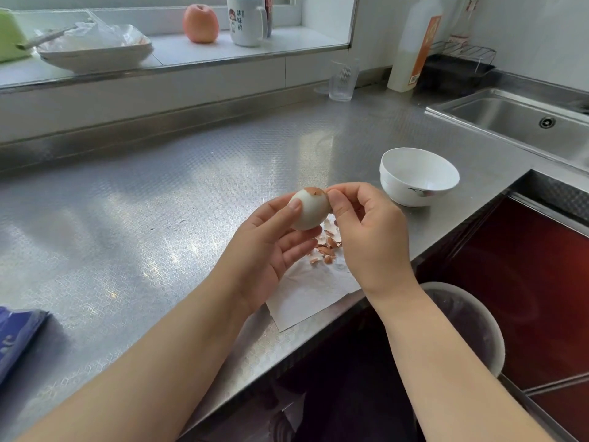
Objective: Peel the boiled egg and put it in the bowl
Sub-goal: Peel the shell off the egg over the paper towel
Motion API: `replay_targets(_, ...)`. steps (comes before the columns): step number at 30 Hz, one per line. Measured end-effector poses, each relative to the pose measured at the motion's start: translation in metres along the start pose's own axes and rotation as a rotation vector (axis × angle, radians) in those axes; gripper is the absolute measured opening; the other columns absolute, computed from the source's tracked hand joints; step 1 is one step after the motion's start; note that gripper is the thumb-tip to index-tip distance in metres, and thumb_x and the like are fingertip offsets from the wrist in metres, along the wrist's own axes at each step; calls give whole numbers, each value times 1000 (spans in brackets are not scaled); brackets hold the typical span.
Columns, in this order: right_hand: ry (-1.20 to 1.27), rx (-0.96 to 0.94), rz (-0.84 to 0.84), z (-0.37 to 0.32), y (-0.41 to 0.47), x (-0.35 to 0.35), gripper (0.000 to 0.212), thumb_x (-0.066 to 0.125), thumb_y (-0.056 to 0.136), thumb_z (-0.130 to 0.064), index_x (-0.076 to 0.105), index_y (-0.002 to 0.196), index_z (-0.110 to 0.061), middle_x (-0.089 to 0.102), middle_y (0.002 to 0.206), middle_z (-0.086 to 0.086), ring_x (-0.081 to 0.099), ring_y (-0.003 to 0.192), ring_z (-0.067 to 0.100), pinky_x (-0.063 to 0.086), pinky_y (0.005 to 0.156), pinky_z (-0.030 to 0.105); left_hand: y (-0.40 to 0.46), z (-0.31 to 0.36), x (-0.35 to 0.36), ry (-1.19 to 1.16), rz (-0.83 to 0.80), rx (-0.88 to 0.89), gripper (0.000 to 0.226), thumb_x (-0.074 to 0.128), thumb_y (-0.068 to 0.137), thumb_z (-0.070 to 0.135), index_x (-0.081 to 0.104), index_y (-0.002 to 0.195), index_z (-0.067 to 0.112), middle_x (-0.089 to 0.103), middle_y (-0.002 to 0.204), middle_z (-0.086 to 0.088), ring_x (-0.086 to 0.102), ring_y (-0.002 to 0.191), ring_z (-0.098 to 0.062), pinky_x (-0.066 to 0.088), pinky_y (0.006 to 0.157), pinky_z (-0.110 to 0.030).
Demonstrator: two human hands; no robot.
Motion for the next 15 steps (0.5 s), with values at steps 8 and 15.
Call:
replay_targets(8,-44,-56,-33,-2,1,5,11,53,96,-15,62,92,-13,64,83,-10,61,82,6,47,74,17,1,-1,-1,-132,-15,-70,51,68,82,23,60,130,8,75,103,-13,76,84,-19,61,75,-26)
replay_targets(15,77,-18,-41,3,-6,0,10,56,95,-17,66,95,-16,70,90,-8,64,86,3,49,77,16,1,0,-4,-266,11,-115,29,61,95,22,61,121,9,76,99,-17,77,81,-23,61,67,-28)
Point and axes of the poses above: each hand's wrist, its own y-axis towards the middle knuckle, its own x-axis out of the palm, z = x × y, the point moved 6 cm from there along y, towards the middle knuckle
